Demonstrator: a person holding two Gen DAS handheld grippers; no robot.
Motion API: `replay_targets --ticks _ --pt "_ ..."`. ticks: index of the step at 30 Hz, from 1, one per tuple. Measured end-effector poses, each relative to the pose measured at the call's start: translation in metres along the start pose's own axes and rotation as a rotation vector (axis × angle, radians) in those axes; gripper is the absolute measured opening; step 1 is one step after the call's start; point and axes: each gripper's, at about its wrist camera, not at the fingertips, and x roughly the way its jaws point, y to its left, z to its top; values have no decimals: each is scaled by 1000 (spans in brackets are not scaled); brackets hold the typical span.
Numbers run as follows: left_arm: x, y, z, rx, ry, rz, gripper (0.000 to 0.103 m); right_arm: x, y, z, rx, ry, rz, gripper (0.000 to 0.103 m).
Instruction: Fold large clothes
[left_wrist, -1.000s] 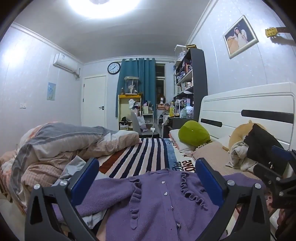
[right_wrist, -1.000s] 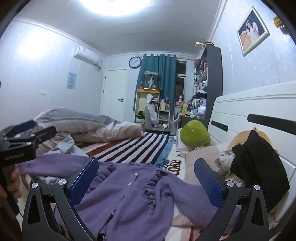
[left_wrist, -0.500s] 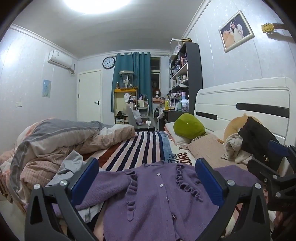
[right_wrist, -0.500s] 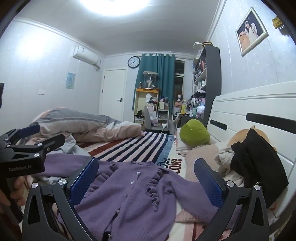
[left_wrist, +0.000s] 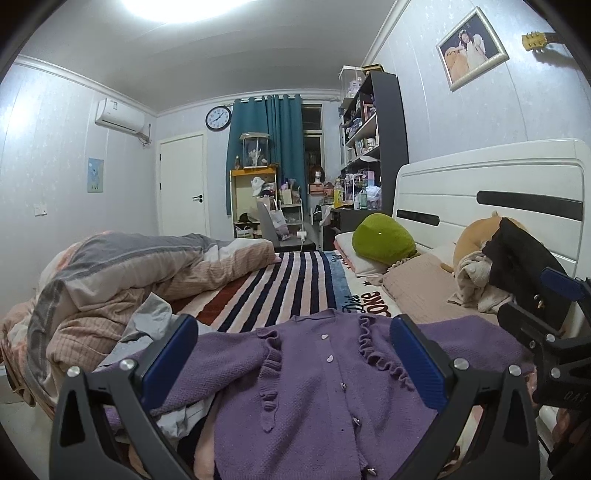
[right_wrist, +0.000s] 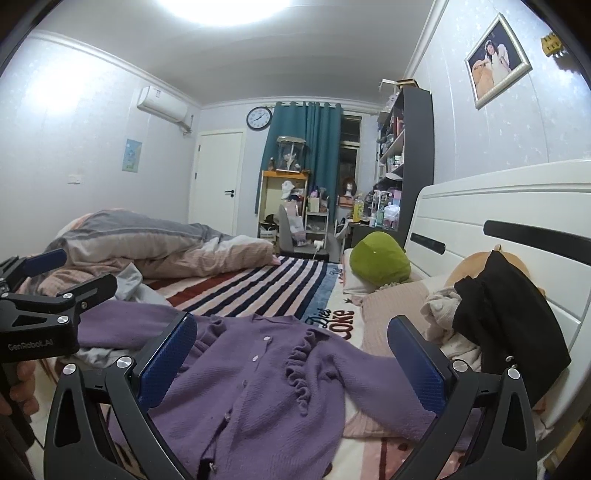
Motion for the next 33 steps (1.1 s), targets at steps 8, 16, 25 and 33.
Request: replay_targets --ticks 8,16,25,33 --pt "13 -6 0 2 10 17 102 1 -5 -4 7 5 0 103" --pt "12 -10 -2 21 17 24 102 -3 -5 -6 6 20 4 103" --pt "15 -11 2 20 9 19 102 -2 -6 1 10 15 9 103" --pt "16 -13 2 14 11 7 102 1 -6 2 27 27 1 103"
